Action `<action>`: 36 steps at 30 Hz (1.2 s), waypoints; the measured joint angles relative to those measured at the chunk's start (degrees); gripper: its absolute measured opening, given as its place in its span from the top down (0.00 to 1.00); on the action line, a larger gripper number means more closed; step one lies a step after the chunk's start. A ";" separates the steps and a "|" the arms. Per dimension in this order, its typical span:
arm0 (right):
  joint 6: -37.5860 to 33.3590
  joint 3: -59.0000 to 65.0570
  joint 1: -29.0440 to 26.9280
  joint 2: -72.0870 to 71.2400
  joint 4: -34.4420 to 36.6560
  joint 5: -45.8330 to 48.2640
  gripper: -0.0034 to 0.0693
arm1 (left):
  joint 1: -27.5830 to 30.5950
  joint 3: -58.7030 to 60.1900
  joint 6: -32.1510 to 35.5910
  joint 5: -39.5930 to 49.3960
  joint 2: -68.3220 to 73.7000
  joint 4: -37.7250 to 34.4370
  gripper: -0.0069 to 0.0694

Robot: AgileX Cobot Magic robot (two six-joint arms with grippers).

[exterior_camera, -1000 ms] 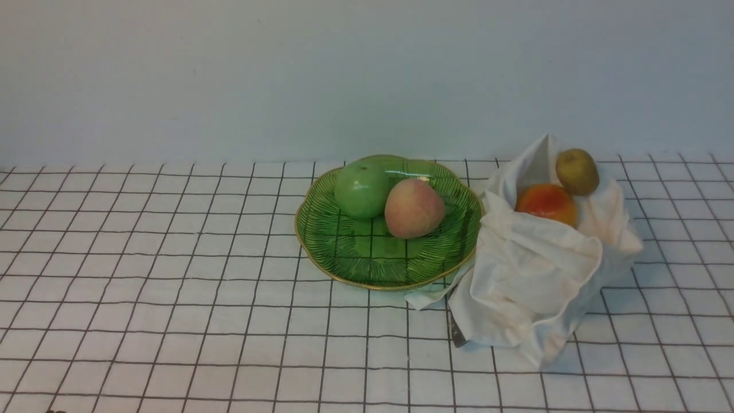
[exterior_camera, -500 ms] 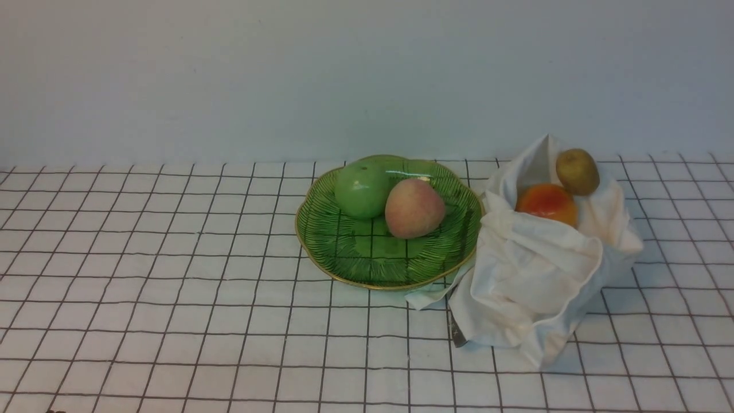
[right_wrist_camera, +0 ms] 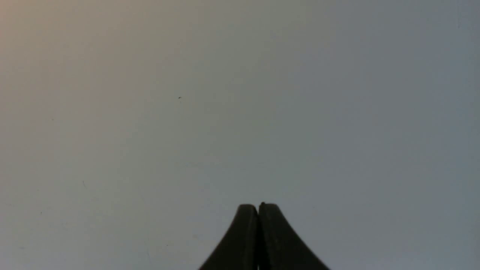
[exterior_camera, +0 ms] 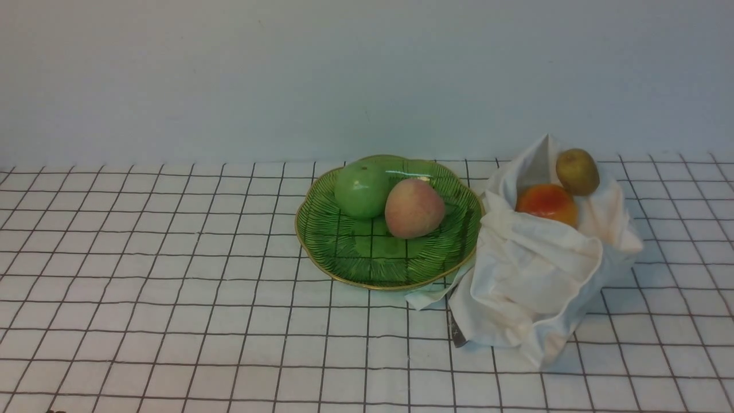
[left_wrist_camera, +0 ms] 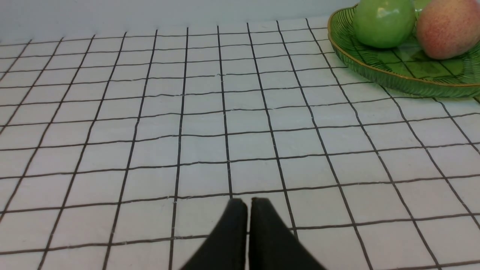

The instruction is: Take the fruit out of the bag on the white checkered tablecloth and place them on the plate.

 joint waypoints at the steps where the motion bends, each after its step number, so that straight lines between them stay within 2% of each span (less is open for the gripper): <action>1: 0.00 0.71 -0.05 -0.05 -1.08 0.06 0.97 | 0.00 0.00 0.00 0.00 0.00 0.00 0.92; 4: 1.90 3.90 -0.85 -0.05 -7.97 0.97 0.97 | 0.00 0.00 0.00 0.00 0.00 0.00 0.92; 6: 7.66 6.42 -2.36 -0.05 -13.50 2.58 0.97 | 0.00 0.00 0.00 0.00 0.00 0.00 0.92; 8: 10.89 7.58 -3.22 -0.05 -15.95 3.39 0.97 | 0.00 0.00 0.00 0.00 0.00 0.00 0.92; 11: 22.39 10.77 -5.12 -0.05 -24.13 4.59 0.97 | 0.00 0.00 0.00 0.00 0.00 0.00 0.92; 14: 26.36 12.76 -5.53 -0.05 -28.76 5.86 0.97 | 0.00 0.00 0.00 0.00 0.00 0.00 0.92; 23: 28.64 13.02 -5.60 -0.05 -29.55 14.05 0.97 | 0.00 0.00 0.00 0.00 0.00 0.00 0.92; 36: 28.78 12.96 -5.64 -0.05 -29.55 14.64 0.97 | 0.00 0.00 0.00 0.00 0.00 0.00 0.92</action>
